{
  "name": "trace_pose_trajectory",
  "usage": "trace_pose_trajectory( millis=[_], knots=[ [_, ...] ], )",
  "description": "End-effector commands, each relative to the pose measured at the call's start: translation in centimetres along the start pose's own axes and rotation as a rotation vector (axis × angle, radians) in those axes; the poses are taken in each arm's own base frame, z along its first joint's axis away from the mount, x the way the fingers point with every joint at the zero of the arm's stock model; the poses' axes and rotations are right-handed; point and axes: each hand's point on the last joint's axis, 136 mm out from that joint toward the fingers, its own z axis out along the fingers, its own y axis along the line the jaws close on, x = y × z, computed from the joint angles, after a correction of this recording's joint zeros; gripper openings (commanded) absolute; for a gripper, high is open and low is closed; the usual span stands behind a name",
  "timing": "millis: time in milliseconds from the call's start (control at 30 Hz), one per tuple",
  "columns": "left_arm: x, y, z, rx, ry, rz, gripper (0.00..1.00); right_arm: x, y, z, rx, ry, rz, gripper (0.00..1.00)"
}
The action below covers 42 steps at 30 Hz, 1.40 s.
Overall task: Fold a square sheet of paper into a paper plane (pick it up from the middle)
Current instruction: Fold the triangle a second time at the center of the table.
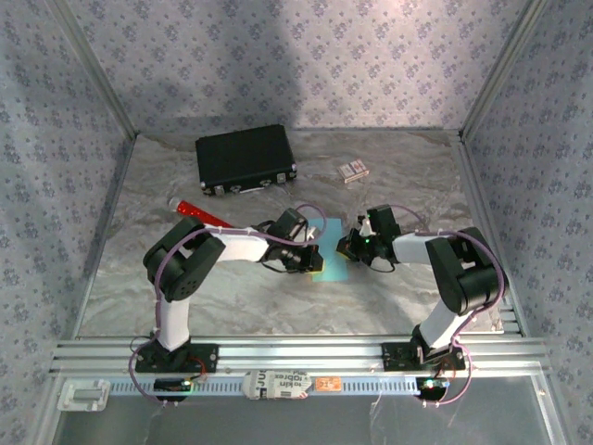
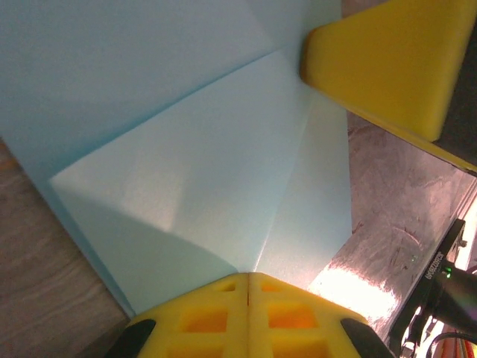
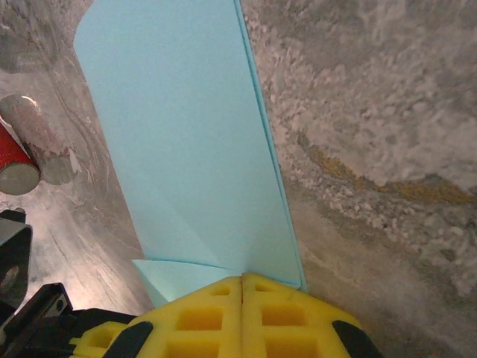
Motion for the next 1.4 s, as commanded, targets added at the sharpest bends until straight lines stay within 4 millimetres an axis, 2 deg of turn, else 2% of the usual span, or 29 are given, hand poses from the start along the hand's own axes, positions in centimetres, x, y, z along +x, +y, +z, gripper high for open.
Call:
trace_pose_trajectory(
  millis=[0, 167, 367, 533, 700, 767, 833, 1067, 1200, 1267, 1367],
  knots=[
    [-1.6, -2.5, -1.5, 0.050, -0.045, -0.011, 0.07, 1.6, -3.3, 0.4, 0.120, 0.031, 0.034, 0.02],
    [-2.3, -3.8, -1.1, 0.095, -0.038, -0.022, 0.08, 1.6, -3.3, 0.4, 0.118, 0.029, 0.034, 0.02],
    [-2.3, -3.0, 0.4, 0.070, -0.010, -0.058, 0.08, 1.6, -3.2, 0.5, 0.113, 0.029, 0.033, 0.02],
    [-1.1, -1.2, 1.6, -0.006, 0.028, -0.056, 0.08, 1.8, -3.6, 0.5, 0.122, 0.031, 0.037, 0.02],
    [0.5, 1.7, 2.3, -0.114, 0.058, -0.041, 0.09, 1.8, -3.7, 0.6, 0.125, 0.033, 0.040, 0.02],
    [0.7, 2.1, 2.3, -0.128, 0.058, -0.033, 0.09, 1.9, -3.8, 0.6, 0.127, 0.033, 0.041, 0.02],
    [0.7, 1.9, 2.1, -0.124, 0.054, -0.021, 0.09, 1.9, -3.8, 0.6, 0.128, 0.031, 0.043, 0.02],
    [-0.7, -1.2, 0.5, -0.064, 0.011, 0.043, 0.12, 1.8, -4.0, 0.7, 0.131, 0.034, 0.048, 0.01],
    [-0.8, -3.1, -0.2, -0.021, 0.003, 0.079, 0.13, 1.8, -3.9, 0.7, 0.131, 0.034, 0.049, 0.01],
    [-0.5, -3.2, -0.3, -0.024, 0.009, 0.090, 0.14, 1.8, -4.0, 0.7, 0.132, 0.034, 0.049, 0.01],
    [0.4, -2.0, 0.0, -0.049, 0.034, 0.070, 0.13, 1.8, -4.0, 0.7, 0.133, 0.034, 0.050, 0.01]
  ],
)
